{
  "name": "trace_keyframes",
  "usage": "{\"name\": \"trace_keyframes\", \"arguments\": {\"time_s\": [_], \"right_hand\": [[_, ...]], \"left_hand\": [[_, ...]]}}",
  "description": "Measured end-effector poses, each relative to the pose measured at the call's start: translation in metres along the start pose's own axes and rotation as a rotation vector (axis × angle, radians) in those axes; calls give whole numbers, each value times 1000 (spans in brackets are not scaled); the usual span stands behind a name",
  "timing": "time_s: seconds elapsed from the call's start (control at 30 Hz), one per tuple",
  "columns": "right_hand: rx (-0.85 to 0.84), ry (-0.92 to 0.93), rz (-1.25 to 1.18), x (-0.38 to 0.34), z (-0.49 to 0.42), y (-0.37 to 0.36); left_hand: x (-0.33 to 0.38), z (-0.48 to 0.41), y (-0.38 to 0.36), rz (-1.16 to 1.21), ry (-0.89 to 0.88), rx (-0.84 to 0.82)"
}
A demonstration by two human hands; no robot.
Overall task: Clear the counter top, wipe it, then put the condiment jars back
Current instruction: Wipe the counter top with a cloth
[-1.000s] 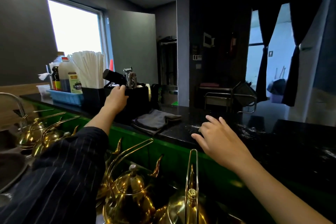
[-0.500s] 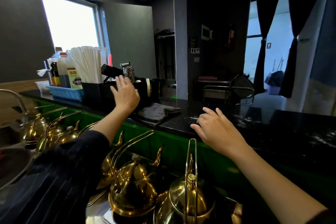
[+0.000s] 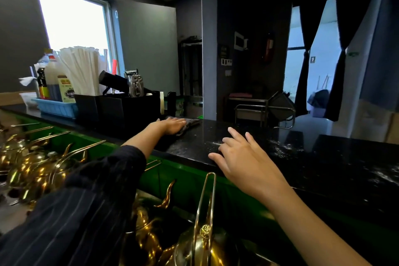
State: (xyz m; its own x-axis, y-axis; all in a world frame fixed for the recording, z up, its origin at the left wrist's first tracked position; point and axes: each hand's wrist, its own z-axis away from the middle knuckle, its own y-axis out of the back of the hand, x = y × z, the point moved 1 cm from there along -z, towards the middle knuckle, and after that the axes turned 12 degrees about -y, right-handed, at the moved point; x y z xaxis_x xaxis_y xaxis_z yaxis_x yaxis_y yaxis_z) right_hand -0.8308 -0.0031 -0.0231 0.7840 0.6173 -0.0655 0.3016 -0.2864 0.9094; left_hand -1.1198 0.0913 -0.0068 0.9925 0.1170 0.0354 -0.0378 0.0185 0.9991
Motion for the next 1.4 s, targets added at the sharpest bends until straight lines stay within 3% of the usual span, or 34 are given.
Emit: {"name": "trace_keyframes", "arguments": {"time_s": [0.1, 0.33, 0.5, 0.67, 0.87, 0.97, 1.1, 1.27, 1.4], "right_hand": [[10, 14, 37, 0, -2, -2], [8, 17, 58, 1, 3, 3], [-5, 9, 18, 2, 5, 1], [18, 3, 19, 1, 2, -3], [35, 1, 43, 2, 1, -1], [100, 12, -16, 1, 6, 2], [156, -46, -282, 18, 21, 17], [131, -151, -135, 48, 46, 19], [72, -196, -22, 38, 38, 12]], "left_hand": [[23, -20, 4, -32, -4, -26], [58, -10, -2, 48, -281, -69], [15, -1, 1, 94, -84, -37], [52, -21, 5, 18, -56, -43], [117, -17, 5, -65, -319, -78], [124, 6, 5, -31, -368, -57], [75, 30, 2, 87, -235, -16], [40, 38, -1, 97, -31, 15], [81, 43, -4, 80, -95, 19]]}}
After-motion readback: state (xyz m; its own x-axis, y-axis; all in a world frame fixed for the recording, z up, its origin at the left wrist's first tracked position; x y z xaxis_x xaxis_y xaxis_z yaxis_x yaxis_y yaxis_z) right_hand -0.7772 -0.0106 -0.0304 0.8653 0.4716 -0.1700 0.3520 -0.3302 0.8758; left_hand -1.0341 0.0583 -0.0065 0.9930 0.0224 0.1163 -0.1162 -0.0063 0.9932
